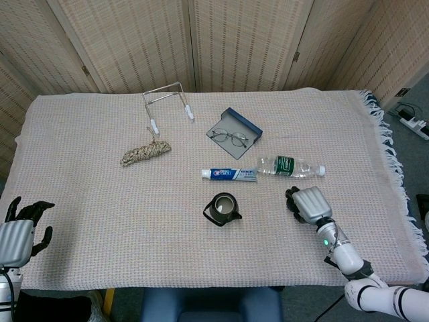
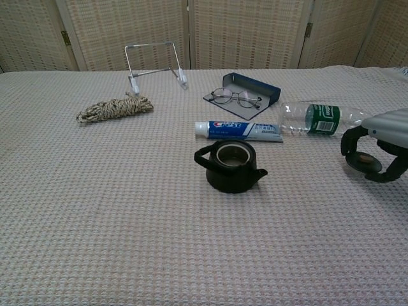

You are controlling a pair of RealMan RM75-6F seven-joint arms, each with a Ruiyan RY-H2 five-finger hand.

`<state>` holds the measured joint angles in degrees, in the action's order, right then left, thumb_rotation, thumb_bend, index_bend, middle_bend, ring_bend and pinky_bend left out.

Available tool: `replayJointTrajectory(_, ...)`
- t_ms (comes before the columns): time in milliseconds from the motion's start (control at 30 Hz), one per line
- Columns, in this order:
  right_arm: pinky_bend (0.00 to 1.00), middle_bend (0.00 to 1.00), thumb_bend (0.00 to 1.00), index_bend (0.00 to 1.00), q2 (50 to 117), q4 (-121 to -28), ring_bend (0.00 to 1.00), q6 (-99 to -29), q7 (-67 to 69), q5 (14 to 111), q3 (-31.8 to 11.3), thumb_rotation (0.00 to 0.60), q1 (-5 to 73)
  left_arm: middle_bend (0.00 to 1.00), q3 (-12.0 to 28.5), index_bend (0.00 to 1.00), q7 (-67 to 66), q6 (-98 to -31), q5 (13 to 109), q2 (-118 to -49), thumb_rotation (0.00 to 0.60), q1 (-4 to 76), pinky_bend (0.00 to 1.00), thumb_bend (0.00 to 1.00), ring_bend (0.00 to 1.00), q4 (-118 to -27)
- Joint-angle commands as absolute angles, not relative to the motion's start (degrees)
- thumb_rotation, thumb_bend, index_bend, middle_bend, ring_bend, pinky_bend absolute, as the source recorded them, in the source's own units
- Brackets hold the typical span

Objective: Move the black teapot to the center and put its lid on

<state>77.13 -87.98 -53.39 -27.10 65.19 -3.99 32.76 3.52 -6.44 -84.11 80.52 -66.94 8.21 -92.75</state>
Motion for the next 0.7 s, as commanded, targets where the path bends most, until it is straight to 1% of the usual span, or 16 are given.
replayJointTrajectory(33,0.75,0.41,0.4,0.41,74.6,-93.4,0.84,-53.6,-28.2,67.3,-5.1,0.6,34.6,0.21,3.6,0.24,-6.6,-84.1,80.7,-66.9,0.6,8.2,0.0,0.44,0.23,-92.9)
replayJointTrajectory(200,0.75,0.41,0.4,0.41,74.2,-98.3,0.84,-50.8,-32.1,66.6,-6.9,0.6,39.0,0.21,3.6,0.24,-7.0,-84.5,80.9,-66.7,0.6,7.9,0.0,0.44,0.23,-93.5)
replayJointTrajectory(333,0.75,0.41,0.4,0.41,75.8,-100.1,0.84,-49.2,-35.7,64.4,-8.2,0.6,42.7,0.21,3.6,0.24,-7.0,-84.8,81.0,-66.5,0.6,7.6,0.0,0.44,0.23,-93.7)
replayJointTrajectory(533,0.75,0.41,0.4,0.41,78.7,-100.1,0.84,-47.6,-40.6,59.1,-9.1,0.6,47.4,0.21,3.6,0.24,-6.8,-84.8,80.9,-66.3,0.6,7.2,0.0,0.44,0.23,-93.7)
replayJointTrajectory(700,0.75,0.41,0.4,0.41,81.2,-99.8,0.84,-47.7,-43.7,55.3,-9.3,0.6,50.8,0.21,3.7,0.24,-6.4,-84.9,80.7,-66.1,0.6,6.8,0.0,0.44,0.23,-93.6)
